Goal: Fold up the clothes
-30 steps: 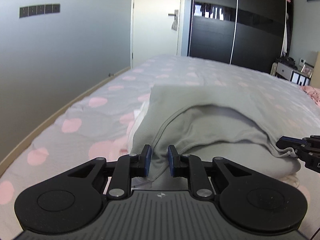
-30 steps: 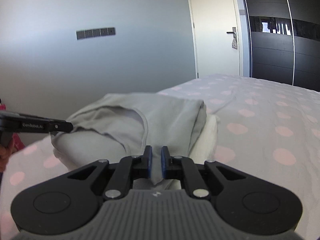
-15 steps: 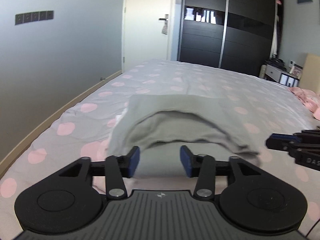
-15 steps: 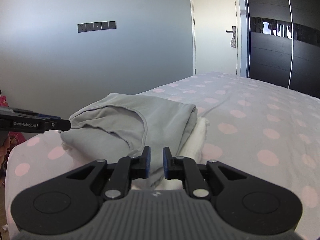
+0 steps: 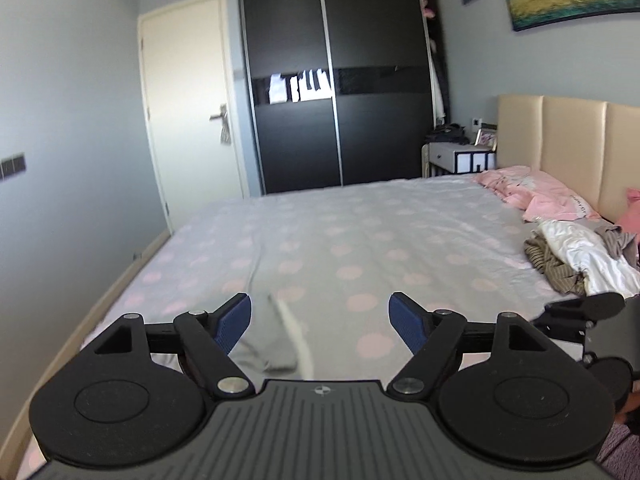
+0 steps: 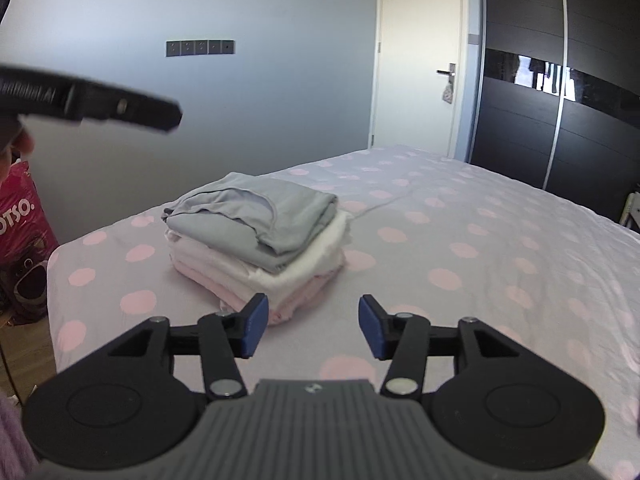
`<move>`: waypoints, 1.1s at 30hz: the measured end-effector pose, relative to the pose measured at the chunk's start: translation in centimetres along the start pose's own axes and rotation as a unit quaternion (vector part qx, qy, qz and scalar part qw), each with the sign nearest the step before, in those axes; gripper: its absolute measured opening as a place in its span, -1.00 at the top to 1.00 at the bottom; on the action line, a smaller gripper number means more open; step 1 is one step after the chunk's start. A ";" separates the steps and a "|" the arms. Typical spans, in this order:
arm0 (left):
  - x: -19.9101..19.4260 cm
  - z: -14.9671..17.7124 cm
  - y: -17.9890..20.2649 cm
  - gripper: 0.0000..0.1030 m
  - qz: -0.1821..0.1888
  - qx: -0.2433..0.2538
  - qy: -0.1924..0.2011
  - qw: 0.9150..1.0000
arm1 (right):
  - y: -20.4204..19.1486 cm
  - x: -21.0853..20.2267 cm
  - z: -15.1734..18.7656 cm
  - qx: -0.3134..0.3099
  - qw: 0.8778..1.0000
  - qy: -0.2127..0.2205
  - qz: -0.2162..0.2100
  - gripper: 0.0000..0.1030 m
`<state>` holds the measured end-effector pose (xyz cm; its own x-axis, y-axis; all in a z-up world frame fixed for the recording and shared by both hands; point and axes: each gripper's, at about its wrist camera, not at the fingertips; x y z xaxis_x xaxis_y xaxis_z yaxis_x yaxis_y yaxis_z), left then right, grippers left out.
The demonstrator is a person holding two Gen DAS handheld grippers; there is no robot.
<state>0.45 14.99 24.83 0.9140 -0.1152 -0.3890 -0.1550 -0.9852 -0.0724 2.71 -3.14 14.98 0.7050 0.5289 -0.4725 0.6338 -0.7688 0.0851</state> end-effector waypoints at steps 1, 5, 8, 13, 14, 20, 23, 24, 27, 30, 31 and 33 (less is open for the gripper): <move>-0.4 -0.3 1.2 -0.47 0.004 0.004 0.002 1.000 | 0.3 -1.5 0.5 0.007 1.000 0.003 0.008 -0.33; -1.4 0.0 5.8 -0.47 0.021 0.012 0.014 1.000 | 0.9 -6.2 2.6 0.040 0.999 0.017 0.033 -0.45; -1.8 1.3 9.1 -0.47 0.031 0.005 0.025 0.999 | 1.0 -8.9 4.1 0.077 0.995 0.029 0.048 -0.52; -2.4 4.4 12.5 -0.47 0.040 -0.066 0.035 0.996 | 0.8 -12.2 6.6 0.093 0.990 0.036 0.098 -0.67; -2.5 5.1 12.9 -0.47 0.037 -0.080 0.036 0.996 | 0.8 -12.7 7.2 0.093 0.989 0.033 0.107 -0.71; -2.1 10.0 15.3 -0.47 -0.002 -0.130 0.034 0.991 | 1.7 -15.2 11.6 0.105 0.979 -0.003 0.176 -0.77; -1.6 13.4 16.7 -0.47 -0.011 -0.131 0.006 0.991 | 2.1 -15.9 13.9 0.129 0.966 -0.037 0.220 -0.79; -1.2 14.4 17.1 -0.47 -0.011 -0.128 -0.010 0.992 | 2.2 -16.1 14.6 0.135 0.961 -0.051 0.235 -0.79; -0.1 16.9 17.7 -0.47 -0.012 -0.124 -0.057 0.991 | 2.0 -16.5 16.2 0.142 0.947 -0.064 0.280 -0.79; 0.8 18.2 18.1 -0.47 -0.019 -0.111 -0.078 0.991 | 2.2 -16.7 16.9 0.158 0.936 -0.061 0.307 -0.79; 1.1 18.4 18.2 -0.47 -0.021 -0.109 -0.080 0.991 | 2.3 -16.7 17.0 0.165 0.934 -0.057 0.311 -0.79; 1.6 18.6 18.4 -0.47 -0.025 -0.108 -0.082 0.990 | 2.5 -16.3 17.2 0.172 0.933 -0.044 0.312 -0.79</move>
<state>-7.92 -1.01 5.74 0.8421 -0.0618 -0.5357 -0.0121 -0.9953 0.0957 -12.66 -19.86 7.83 0.8644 -0.0805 -0.4963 -0.0418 -0.9952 0.0887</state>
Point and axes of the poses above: each gripper's, at about its wrist camera, not at the fingertips, and x roughly the way its jaws point, y to its right, z to its underside, and after that the axes turned 4 degrees about -x, right-handed
